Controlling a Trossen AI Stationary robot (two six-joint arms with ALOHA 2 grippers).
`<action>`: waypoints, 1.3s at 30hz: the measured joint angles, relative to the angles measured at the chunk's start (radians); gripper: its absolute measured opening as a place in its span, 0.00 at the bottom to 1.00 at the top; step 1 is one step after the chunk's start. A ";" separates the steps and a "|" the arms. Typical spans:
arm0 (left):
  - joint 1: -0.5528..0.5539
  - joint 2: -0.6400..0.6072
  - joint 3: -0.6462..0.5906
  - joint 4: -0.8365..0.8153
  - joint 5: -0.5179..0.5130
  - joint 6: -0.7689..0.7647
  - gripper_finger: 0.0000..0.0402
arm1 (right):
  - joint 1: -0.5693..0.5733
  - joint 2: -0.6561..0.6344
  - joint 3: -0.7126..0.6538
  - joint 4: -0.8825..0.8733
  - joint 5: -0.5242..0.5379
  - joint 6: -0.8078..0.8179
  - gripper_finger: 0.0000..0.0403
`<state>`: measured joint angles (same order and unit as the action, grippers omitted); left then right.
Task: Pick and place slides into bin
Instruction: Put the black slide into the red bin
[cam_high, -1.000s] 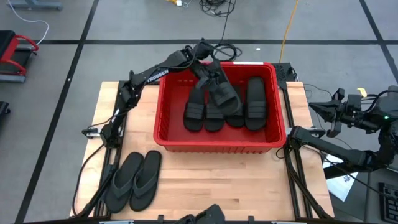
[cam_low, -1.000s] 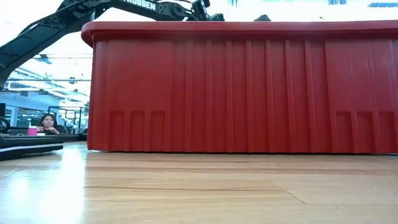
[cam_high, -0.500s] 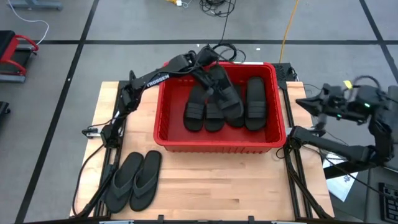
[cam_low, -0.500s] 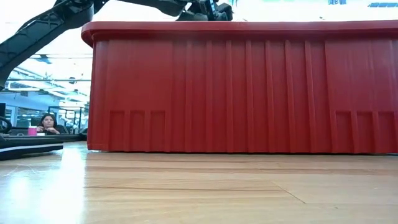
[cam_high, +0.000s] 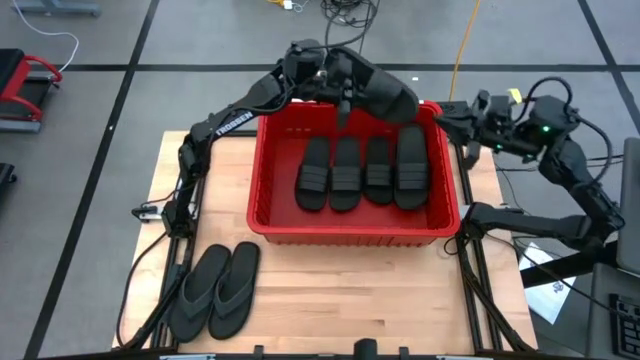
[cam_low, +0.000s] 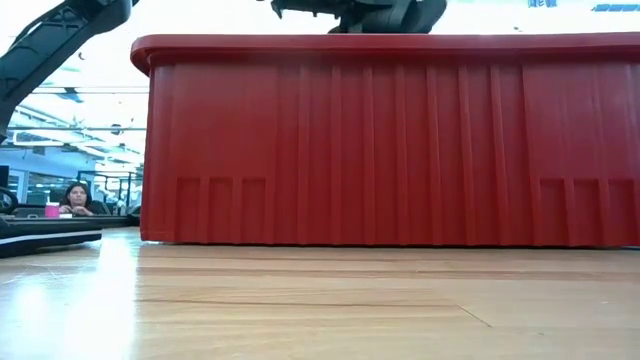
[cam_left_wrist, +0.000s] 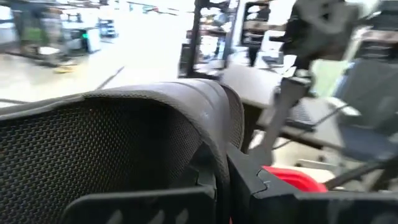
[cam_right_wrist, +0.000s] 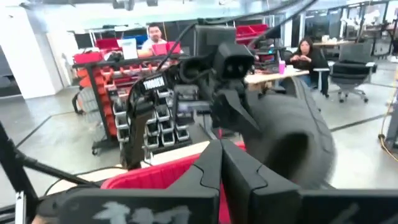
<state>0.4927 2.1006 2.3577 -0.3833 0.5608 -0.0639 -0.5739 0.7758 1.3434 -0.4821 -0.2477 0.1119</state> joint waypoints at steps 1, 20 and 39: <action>0.000 0.000 0.000 -0.002 -0.025 0.010 0.01 | 0.000 0.013 0.000 0.014 -0.004 0.004 0.01; -0.012 -0.001 -0.001 0.207 -0.222 0.034 0.01 | 0.000 0.196 0.000 0.171 0.090 0.026 0.49; -0.087 -0.001 -0.002 0.237 -0.198 0.152 0.01 | 0.000 0.218 0.001 0.311 0.243 0.089 0.49</action>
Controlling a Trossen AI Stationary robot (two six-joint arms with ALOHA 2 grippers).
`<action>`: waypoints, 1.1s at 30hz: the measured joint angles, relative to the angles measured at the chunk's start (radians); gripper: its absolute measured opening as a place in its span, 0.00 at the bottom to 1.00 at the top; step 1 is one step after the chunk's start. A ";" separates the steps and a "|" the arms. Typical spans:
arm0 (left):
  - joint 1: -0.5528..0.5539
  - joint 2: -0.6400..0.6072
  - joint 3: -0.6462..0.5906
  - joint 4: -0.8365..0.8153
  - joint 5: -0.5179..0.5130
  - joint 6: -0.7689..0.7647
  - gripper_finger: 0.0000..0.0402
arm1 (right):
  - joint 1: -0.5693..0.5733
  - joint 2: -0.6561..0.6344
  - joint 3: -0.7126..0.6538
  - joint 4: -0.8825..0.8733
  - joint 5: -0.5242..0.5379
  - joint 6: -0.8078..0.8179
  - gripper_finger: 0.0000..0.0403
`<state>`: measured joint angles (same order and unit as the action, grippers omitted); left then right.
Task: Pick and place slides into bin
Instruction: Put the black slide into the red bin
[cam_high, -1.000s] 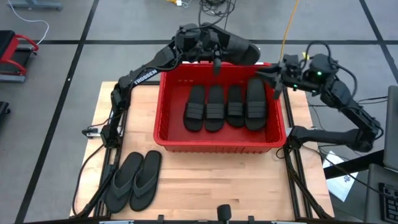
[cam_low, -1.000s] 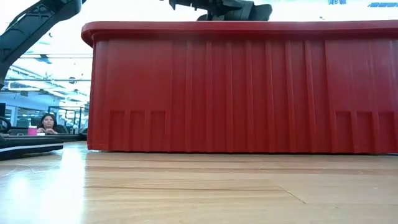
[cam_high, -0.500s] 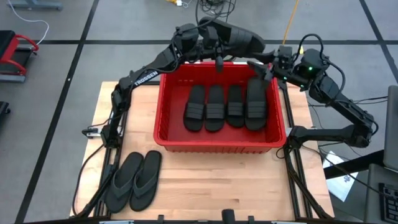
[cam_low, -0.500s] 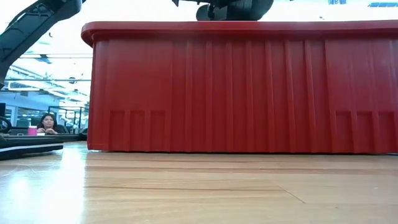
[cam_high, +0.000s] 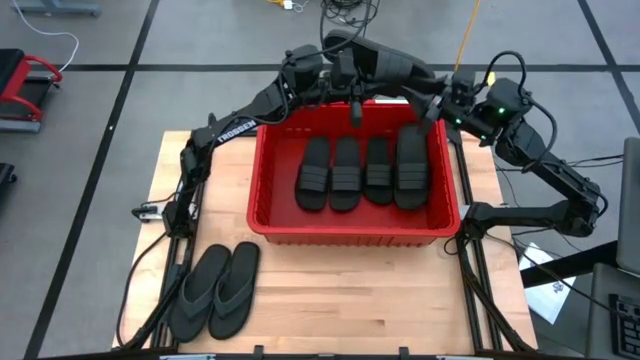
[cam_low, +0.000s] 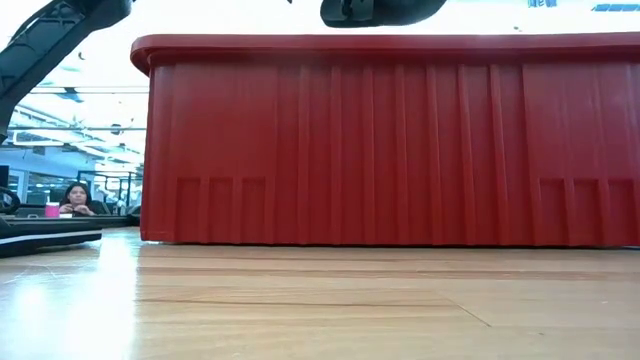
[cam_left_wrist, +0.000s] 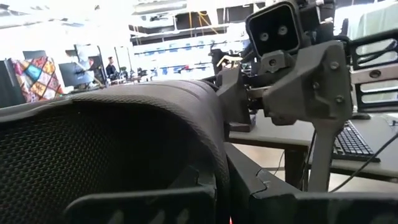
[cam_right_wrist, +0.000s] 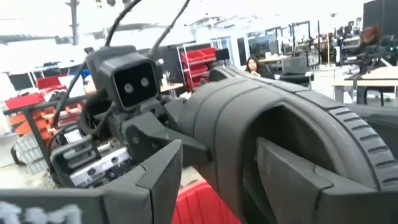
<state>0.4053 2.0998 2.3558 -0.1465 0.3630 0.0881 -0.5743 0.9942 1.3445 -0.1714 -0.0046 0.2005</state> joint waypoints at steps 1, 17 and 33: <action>0.000 0.000 0.000 0.001 0.007 0.000 0.01 | 0.000 0.000 0.000 0.010 -0.003 0.000 0.49; 0.016 -0.006 0.000 0.026 0.213 -0.031 0.00 | 0.000 0.006 0.001 0.071 -0.114 0.005 0.49; 0.023 -0.006 -0.001 0.031 0.314 -0.048 0.00 | 0.002 0.012 0.002 0.024 -0.079 -0.059 0.40</action>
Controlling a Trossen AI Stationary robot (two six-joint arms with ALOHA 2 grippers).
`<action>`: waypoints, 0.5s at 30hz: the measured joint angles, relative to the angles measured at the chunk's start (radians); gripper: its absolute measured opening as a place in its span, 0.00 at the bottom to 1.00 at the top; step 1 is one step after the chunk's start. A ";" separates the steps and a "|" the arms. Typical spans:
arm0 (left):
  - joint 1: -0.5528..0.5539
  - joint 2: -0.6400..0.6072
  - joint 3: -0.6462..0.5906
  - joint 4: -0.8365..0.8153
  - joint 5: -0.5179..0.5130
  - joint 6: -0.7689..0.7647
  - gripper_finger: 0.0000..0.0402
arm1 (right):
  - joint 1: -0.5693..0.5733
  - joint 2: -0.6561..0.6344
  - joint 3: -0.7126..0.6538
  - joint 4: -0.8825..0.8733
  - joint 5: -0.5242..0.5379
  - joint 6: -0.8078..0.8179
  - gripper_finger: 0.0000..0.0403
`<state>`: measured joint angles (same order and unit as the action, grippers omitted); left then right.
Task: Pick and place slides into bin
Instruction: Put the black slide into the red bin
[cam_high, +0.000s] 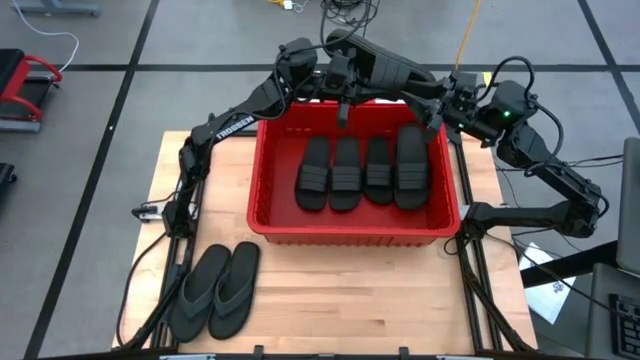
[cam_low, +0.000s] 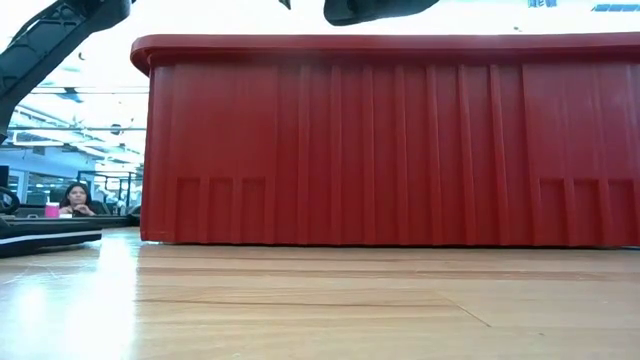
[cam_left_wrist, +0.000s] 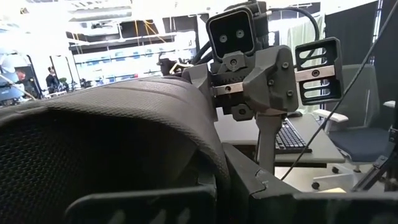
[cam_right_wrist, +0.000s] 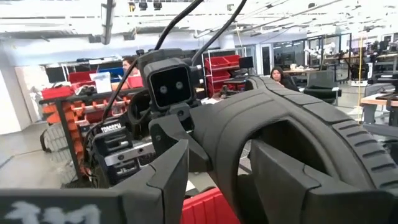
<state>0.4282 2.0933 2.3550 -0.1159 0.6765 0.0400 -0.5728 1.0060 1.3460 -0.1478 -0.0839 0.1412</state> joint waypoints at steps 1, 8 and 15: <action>0.000 0.000 0.000 0.001 0.000 -0.001 0.00 | 0.000 0.000 0.000 0.000 0.003 0.001 0.40; 0.001 0.000 0.000 0.007 0.027 -0.009 0.00 | 0.000 0.001 0.000 -0.004 0.005 -0.085 0.48; 0.001 0.000 0.000 0.009 0.029 -0.024 0.00 | 0.000 0.002 -0.002 -0.008 0.055 -0.143 0.61</action>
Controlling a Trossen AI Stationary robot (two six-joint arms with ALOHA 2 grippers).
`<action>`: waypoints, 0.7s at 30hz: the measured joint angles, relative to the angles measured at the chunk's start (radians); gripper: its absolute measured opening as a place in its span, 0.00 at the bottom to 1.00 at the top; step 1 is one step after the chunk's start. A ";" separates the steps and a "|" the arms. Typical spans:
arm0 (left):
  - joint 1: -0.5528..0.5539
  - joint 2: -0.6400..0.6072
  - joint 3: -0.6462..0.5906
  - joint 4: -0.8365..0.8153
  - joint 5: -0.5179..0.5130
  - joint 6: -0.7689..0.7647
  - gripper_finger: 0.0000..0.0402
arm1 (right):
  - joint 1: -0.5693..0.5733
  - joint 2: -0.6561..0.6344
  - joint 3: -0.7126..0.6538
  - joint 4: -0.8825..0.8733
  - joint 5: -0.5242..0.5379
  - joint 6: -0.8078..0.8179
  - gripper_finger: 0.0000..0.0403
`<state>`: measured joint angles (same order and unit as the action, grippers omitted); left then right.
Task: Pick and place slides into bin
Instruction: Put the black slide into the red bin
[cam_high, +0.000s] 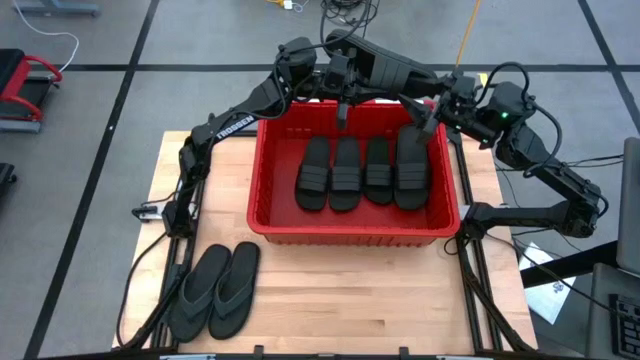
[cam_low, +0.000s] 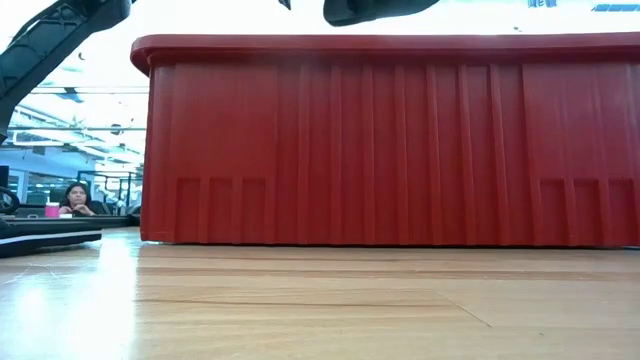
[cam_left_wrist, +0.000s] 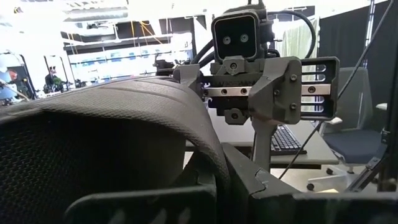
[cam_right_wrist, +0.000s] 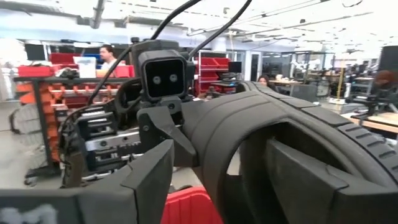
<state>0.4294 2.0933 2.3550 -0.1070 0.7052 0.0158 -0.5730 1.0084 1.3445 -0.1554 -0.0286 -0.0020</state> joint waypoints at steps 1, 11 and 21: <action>0.000 0.000 0.000 0.000 0.000 -0.004 0.00 | 0.000 0.000 0.000 0.001 0.011 -0.004 0.62; 0.000 -0.002 0.000 -0.001 0.016 -0.010 0.00 | -0.002 0.013 0.000 0.045 -0.042 0.070 0.60; 0.001 -0.008 0.001 0.003 0.017 0.001 0.00 | -0.003 0.046 0.002 0.148 -0.163 0.171 0.53</action>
<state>0.4301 2.0857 2.3563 -0.1036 0.7223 0.0173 -0.5762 1.0547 1.3462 -0.0079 -0.1915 0.1687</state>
